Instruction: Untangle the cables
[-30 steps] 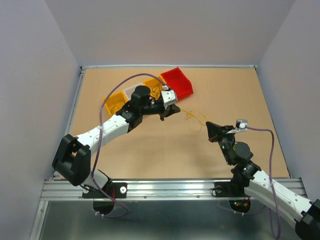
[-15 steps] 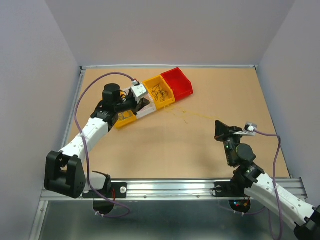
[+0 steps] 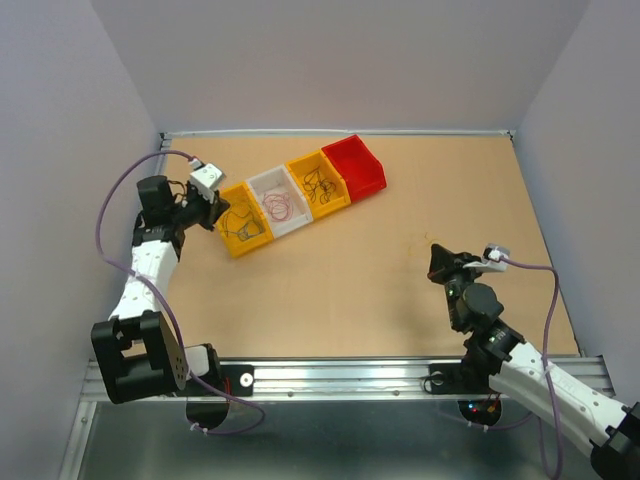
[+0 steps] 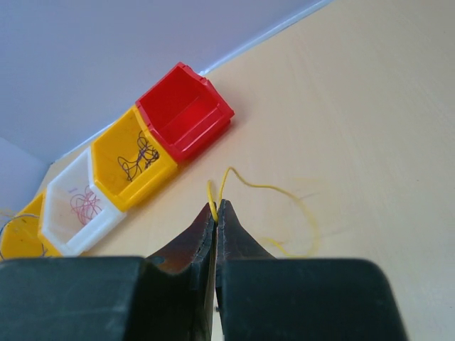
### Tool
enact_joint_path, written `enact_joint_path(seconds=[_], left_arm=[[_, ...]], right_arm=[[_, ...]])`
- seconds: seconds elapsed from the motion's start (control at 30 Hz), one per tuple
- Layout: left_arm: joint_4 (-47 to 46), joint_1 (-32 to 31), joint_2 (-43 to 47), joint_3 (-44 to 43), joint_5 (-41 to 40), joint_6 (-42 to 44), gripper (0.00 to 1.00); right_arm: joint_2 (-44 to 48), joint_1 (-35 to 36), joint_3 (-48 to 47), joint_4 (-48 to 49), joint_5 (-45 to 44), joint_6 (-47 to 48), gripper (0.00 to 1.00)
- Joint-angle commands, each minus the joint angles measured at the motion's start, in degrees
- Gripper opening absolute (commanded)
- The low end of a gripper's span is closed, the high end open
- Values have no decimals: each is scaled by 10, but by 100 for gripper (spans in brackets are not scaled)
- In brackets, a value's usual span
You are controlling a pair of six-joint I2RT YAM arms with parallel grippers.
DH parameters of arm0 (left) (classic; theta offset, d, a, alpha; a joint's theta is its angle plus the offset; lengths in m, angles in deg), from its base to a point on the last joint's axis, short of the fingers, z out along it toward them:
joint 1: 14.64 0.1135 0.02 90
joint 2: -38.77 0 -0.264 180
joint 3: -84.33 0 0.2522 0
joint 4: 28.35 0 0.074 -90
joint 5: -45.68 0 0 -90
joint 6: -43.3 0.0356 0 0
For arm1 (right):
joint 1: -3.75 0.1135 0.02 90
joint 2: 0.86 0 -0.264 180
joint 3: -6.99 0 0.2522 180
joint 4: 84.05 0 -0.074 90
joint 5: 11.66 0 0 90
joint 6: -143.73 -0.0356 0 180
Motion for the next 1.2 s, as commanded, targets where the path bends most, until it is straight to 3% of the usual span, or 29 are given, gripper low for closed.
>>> enact_joint_path(seconds=[0.0, 0.4, 0.9, 1.03, 1.17], left_arm=[[38, 49, 19, -69, 22, 22, 0], [54, 163, 7, -83, 35, 0, 0], [118, 177, 59, -102, 18, 2, 0], [164, 177, 104, -99, -1, -1, 0], [138, 176, 162, -62, 1, -40, 0]], right_arm=[[-3, -4, -32, 20, -33, 1, 1], [-4, -4, -26, 32, -50, 4, 1], [0, -4, -25, 33, 2, 9, 1], [-21, -4, -34, 34, 28, 11, 1], [-38, -4, -36, 39, 61, 8, 1]])
